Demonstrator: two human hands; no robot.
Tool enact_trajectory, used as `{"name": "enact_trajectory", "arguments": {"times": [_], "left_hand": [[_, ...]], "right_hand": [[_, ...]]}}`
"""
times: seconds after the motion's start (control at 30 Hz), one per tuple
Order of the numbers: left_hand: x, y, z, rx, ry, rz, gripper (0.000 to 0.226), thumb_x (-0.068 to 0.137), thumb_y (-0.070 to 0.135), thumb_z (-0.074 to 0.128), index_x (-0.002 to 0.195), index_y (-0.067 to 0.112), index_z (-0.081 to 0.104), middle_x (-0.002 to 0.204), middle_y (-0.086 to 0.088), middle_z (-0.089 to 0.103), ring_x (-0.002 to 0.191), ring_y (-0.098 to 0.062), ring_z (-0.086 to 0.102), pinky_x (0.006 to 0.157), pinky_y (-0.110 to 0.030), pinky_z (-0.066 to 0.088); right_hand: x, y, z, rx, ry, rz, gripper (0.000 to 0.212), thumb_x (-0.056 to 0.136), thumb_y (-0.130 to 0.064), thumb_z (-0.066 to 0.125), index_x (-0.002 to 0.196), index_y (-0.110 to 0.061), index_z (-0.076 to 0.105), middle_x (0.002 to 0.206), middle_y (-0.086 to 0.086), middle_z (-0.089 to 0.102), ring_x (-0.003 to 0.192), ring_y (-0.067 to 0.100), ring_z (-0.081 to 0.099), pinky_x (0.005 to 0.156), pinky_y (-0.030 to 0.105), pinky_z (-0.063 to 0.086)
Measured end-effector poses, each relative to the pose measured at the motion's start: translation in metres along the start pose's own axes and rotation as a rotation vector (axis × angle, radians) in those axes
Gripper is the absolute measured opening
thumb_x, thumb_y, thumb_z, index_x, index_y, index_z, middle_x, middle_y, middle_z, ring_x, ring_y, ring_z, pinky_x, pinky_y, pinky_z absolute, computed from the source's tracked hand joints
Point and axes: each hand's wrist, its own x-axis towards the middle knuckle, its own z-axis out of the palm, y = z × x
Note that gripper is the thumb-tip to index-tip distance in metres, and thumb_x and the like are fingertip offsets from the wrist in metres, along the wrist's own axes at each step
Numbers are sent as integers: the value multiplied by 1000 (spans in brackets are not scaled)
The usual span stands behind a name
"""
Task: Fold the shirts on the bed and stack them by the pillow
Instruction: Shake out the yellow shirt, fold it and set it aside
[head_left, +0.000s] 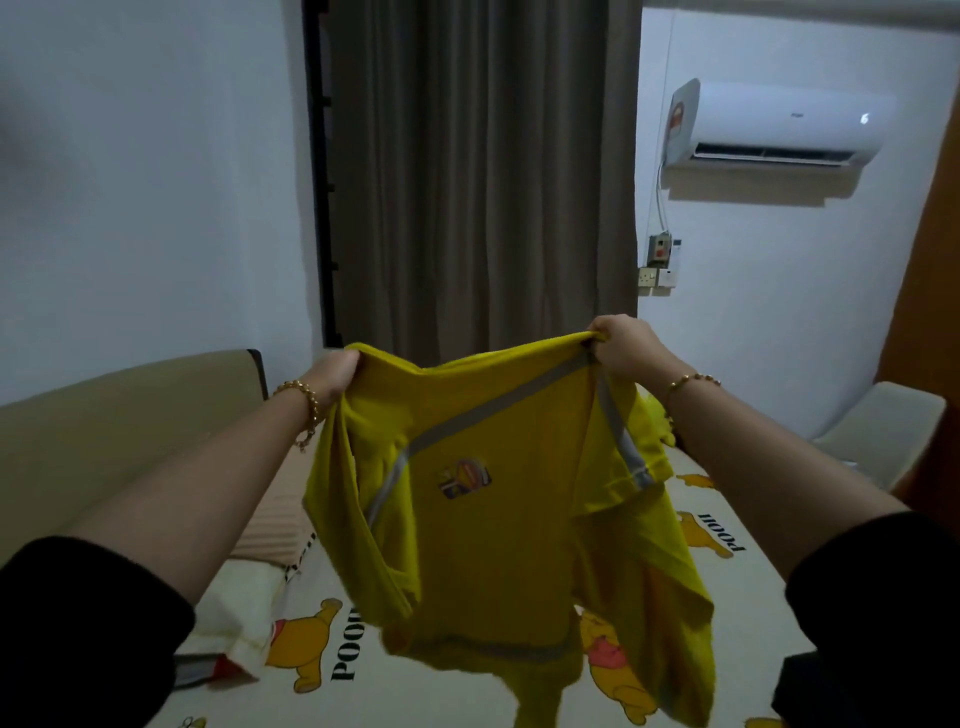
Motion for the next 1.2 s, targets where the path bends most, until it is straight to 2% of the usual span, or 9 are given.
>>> {"name": "enact_trajectory", "arguments": {"times": [0.17,0.33,0.43,0.53,0.63,0.8,0.93,1.03,1.2], "left_hand": [[2,1,-9,478,-222,177,93,66,67,67,135,10,40,127,-6,50,117,-28,50,99,-44,44],[-1,-11,-6,1130,112,436,49,72,50,72,107,20,56,93,1,58,85,-20,58,68,-33,51],[-12,-2,-13,1097,300,445,15,83,17,59,98,15,60,78,-2,53,70,-21,53,59,-31,46],[-13,5,-36,1053,385,445,13,82,10,56,95,11,56,85,-10,57,72,-26,51,58,-32,40],[-11,7,-60,983,426,434,15,80,8,57,95,11,55,91,-15,60,79,-34,55,61,-34,40],[-17,1,-72,859,429,426,17,84,7,53,99,13,59,99,-15,54,84,-34,53,65,-36,38],[-13,-14,-71,569,281,290,17,81,-2,43,69,10,46,74,-8,44,71,-28,44,57,-29,33],[-10,-32,-70,389,153,61,15,88,5,37,74,5,44,68,-8,41,70,-26,41,56,-31,28],[-19,-68,-61,216,-301,-118,48,83,58,56,96,12,59,89,-10,60,84,-27,57,83,-40,48]], "right_hand": [[-5,12,5,103,86,166,22,96,-9,42,88,-12,62,71,2,51,71,21,53,50,23,32],[-10,4,8,107,141,225,22,94,-8,50,106,-11,69,87,5,56,80,23,52,66,28,42],[-11,-2,11,188,55,217,18,96,-10,46,101,-11,64,84,6,55,77,22,51,56,26,39],[-20,-8,14,264,-115,139,10,96,-25,52,100,-17,54,86,1,53,72,12,49,55,22,38],[-32,-12,13,31,-280,1,33,81,-35,72,103,-21,53,88,-5,51,81,12,50,62,21,43],[-43,-26,23,-246,-35,-6,14,85,-23,68,98,-19,64,84,1,60,72,16,52,61,28,45],[-49,-36,34,-59,-113,60,20,91,-4,48,81,-15,62,75,4,57,76,22,56,63,30,48],[-60,-37,46,161,-197,157,30,90,2,37,75,-16,58,76,5,55,76,21,53,65,31,46],[-76,-30,71,366,-337,185,20,93,-7,42,100,-5,61,96,11,58,93,24,54,84,40,47]]}}
